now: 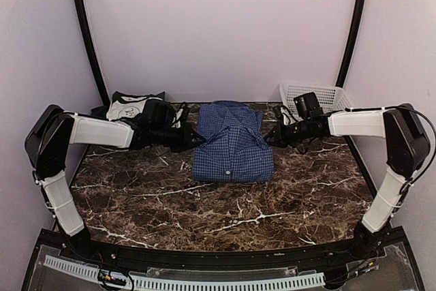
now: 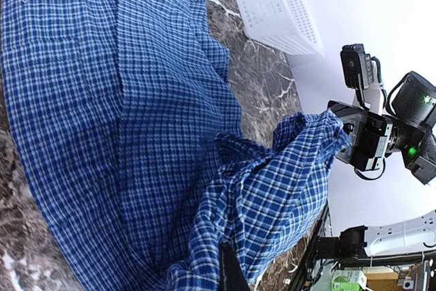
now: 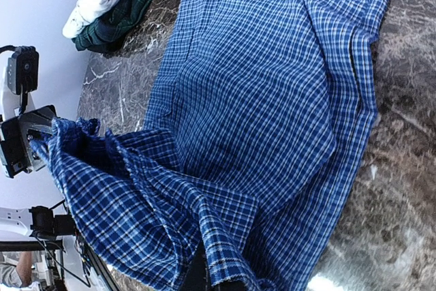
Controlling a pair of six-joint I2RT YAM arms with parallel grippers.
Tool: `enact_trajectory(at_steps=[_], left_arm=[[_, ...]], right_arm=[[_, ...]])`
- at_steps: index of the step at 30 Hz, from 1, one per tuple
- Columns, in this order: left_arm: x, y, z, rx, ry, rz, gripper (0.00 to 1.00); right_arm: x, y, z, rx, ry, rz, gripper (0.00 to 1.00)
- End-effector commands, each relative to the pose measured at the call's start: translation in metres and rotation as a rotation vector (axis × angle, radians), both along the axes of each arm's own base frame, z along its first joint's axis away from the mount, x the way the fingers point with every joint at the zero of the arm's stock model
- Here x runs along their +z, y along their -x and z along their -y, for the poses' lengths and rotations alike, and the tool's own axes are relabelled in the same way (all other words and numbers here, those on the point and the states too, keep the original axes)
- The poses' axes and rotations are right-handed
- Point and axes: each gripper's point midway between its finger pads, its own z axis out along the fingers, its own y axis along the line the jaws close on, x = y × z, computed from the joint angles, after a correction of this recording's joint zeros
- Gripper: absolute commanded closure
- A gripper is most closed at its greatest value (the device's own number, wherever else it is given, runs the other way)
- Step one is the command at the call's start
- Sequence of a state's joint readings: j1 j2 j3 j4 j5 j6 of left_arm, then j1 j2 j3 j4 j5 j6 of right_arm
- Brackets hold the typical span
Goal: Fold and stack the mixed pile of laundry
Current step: Fold the rectangle-folded shirt at the center of the board.
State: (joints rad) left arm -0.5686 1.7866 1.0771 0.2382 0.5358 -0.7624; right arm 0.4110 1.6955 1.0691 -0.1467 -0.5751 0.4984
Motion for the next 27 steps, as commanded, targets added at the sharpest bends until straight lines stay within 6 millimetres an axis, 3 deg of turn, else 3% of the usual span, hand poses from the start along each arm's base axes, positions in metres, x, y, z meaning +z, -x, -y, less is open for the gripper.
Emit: enact_trajectory(at_steps=[1,3,7,12,25,27], left_arm=[[-0.017,-0.029,-0.008,0.013,-0.012,0.002,1.0],[-0.017,-0.039,-0.006,0.016,-0.003,0.01,1.0],[-0.042,-0.058,-0.003,0.024,-0.019,-0.021,1.0],[-0.048,-0.079,-0.001,0.049,-0.026,-0.001,1.0],[-0.055,-0.099,-0.009,0.075,-0.04,0.012,0.98],[-0.057,-0.101,-0.013,0.082,-0.053,0.01,0.89]], right_arm=[[0.002,-0.037,-0.01,0.026,-0.033,0.069,1.0],[-0.007,-0.049,-0.01,0.019,-0.033,0.064,1.0],[-0.024,-0.07,-0.001,-0.019,-0.014,0.057,1.0],[-0.029,-0.084,0.001,-0.028,-0.026,0.053,1.0],[-0.038,-0.107,-0.001,-0.044,-0.027,0.055,1.0],[-0.039,-0.11,0.001,-0.048,-0.027,0.046,0.91]])
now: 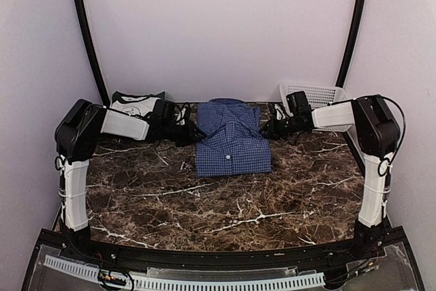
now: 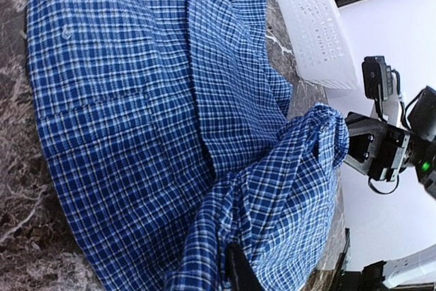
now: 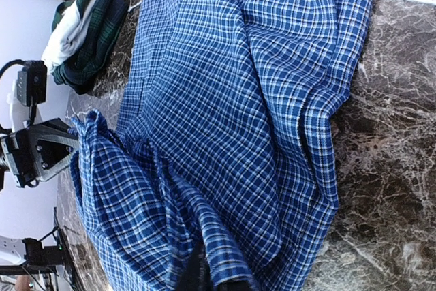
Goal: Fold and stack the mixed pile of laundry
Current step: Fold the rectangle-folded shirt at the center of the board.
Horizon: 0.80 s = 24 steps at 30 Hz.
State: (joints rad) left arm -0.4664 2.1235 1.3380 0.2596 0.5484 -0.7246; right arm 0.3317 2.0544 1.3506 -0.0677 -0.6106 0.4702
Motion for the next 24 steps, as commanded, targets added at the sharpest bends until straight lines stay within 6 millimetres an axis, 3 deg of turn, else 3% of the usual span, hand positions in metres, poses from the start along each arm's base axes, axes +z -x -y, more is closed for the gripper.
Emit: enact_trajectory(at_steps=[1,5,8,10,14,18,21,24], left_arm=[[0.004,-0.013,-0.006,0.013,-0.015,0.033,0.8],[0.02,-0.024,-0.023,0.052,0.021,0.057,0.59],[0.039,-0.034,-0.041,0.092,0.034,0.098,0.44],[0.059,-0.043,-0.055,0.126,0.04,0.139,0.39],[0.088,-0.049,-0.072,0.151,0.029,0.195,0.33],[0.091,-0.031,-0.067,0.116,0.036,0.179,0.31],[0.08,-0.011,-0.058,0.092,0.012,0.146,0.31],[0.061,0.001,-0.053,0.096,-0.026,0.095,0.32]], right_arm=[[0.007,-0.018,0.004,-0.01,-0.016,0.035,0.84],[0.035,-0.028,0.008,-0.017,-0.033,0.083,0.46],[0.066,-0.039,0.012,-0.019,-0.044,0.137,0.34],[0.086,-0.045,0.013,-0.013,-0.058,0.168,0.29],[0.108,-0.049,0.012,0.016,-0.056,0.191,0.24],[0.12,-0.038,0.013,0.028,-0.071,0.19,0.22],[0.112,-0.016,0.017,0.036,-0.075,0.144,0.23],[0.086,0.009,0.027,0.021,-0.033,0.089,0.25]])
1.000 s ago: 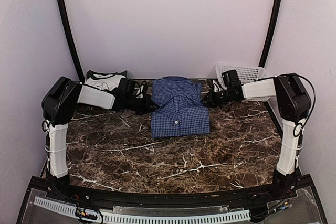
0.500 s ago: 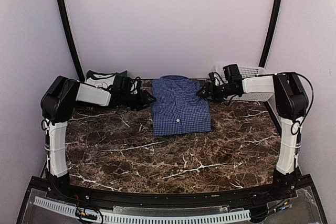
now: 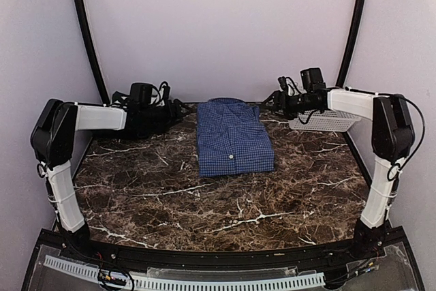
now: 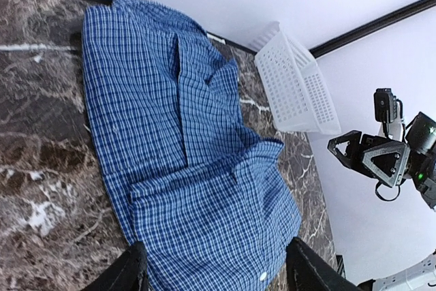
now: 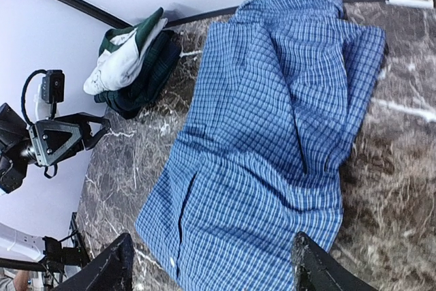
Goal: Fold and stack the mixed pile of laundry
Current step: Fold the rectangle-folded shirt at the center of the board, then smooth out the 2/3-rectangle-folded shirt at the center of the board.
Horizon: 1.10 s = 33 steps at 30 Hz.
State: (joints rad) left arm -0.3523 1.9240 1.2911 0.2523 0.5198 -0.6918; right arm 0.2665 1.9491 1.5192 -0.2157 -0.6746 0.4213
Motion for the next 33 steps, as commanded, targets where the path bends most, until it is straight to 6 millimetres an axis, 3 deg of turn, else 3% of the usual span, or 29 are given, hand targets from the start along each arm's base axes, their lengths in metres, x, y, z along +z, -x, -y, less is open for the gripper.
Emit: enact_trajectory(at_steps=[1,7,15,19,24,33], left_arm=[[-0.027,0.031,0.014,-0.033,-0.057,-0.085,0.33],[-0.056,0.04,0.037,-0.07,-0.115,-0.144,0.41],[-0.078,0.02,0.04,-0.036,-0.167,-0.178,0.47],[-0.091,0.008,0.044,-0.029,-0.183,-0.191,0.49],[-0.089,-0.003,0.049,-0.028,-0.176,-0.178,0.54],[-0.1,-0.015,0.049,-0.006,-0.209,-0.181,0.49]], right_arm=[[-0.023,0.038,0.011,0.011,0.046,-0.068,0.25],[-0.066,0.059,0.014,0.03,0.072,-0.152,0.29],[-0.1,0.057,0.016,0.02,0.098,-0.199,0.29],[-0.108,0.045,0.013,0.012,0.101,-0.198,0.29],[-0.107,0.026,0.006,0.014,0.073,-0.184,0.31],[-0.104,0.009,-0.001,0.022,0.058,-0.163,0.35]])
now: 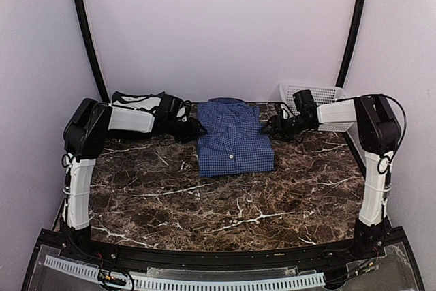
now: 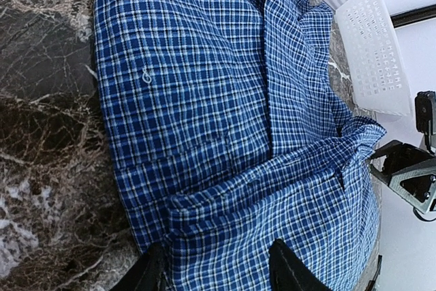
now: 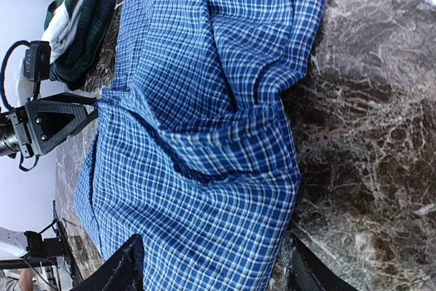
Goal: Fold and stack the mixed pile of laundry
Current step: Smooth out the 2/3-rectangle-folded shirt at the center of the board.
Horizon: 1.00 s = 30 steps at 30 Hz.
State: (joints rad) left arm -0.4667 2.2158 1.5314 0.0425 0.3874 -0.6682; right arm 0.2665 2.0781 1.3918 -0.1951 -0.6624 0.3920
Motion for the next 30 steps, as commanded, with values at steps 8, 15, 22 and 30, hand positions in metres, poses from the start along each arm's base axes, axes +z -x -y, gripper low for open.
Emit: enact_trajectory(at_steps=[8,15,22,30], left_arm=[[0.003,-0.011,0.004,-0.009,0.0,0.007,0.7],[0.014,-0.012,0.0,0.005,0.049,-0.001,1.0],[0.026,-0.017,-0.015,0.042,0.041,0.044,1.0],[0.013,-0.029,-0.023,0.06,0.019,0.036,1.0]], right_arm=[[0.005,-0.023,-0.012,0.023,-0.03,0.042,0.5],[0.021,-0.027,-0.019,0.037,-0.053,0.076,0.7],[0.031,-0.035,-0.027,0.051,-0.073,0.103,0.72],[0.047,-0.036,-0.027,0.057,-0.069,0.134,0.58]])
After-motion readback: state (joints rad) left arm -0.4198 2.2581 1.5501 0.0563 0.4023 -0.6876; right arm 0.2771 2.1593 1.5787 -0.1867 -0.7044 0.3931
